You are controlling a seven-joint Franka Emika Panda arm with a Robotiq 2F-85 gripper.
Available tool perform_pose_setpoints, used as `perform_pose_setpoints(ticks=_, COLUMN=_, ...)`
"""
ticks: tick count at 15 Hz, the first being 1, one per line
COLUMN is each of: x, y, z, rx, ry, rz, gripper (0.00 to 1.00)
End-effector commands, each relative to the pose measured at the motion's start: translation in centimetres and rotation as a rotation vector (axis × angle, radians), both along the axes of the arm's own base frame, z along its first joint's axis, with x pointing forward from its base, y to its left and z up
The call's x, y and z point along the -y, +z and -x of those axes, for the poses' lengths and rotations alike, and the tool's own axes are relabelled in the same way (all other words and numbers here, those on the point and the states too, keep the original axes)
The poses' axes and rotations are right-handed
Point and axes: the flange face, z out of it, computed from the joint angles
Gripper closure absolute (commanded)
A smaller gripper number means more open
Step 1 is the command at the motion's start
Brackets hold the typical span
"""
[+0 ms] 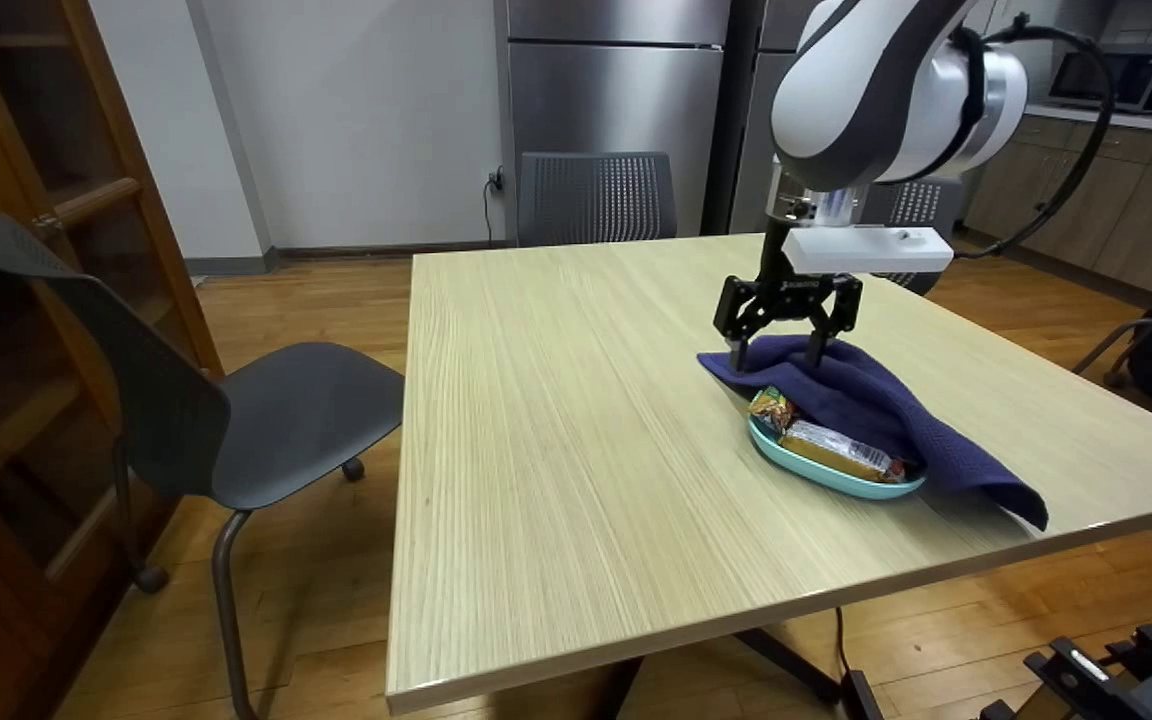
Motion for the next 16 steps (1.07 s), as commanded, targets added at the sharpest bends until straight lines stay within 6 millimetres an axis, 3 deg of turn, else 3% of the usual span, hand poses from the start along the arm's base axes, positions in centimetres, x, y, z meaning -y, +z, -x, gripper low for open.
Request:
perform_pose_setpoints(ticks=1, x=1.2, y=0.0, z=-1.5, rx=0.023, ry=-0.109, rz=-0.017, gripper=0.0)
perform_pose_setpoints(ticks=6, x=2.2, y=-0.7, z=-2.8, rx=0.034, ry=-0.223, rz=-0.038, gripper=0.0)
perform_pose_setpoints(ticks=16, x=2.2, y=-1.8, z=-3.1, rx=-0.018, ry=-0.283, rz=-0.156, gripper=0.0)
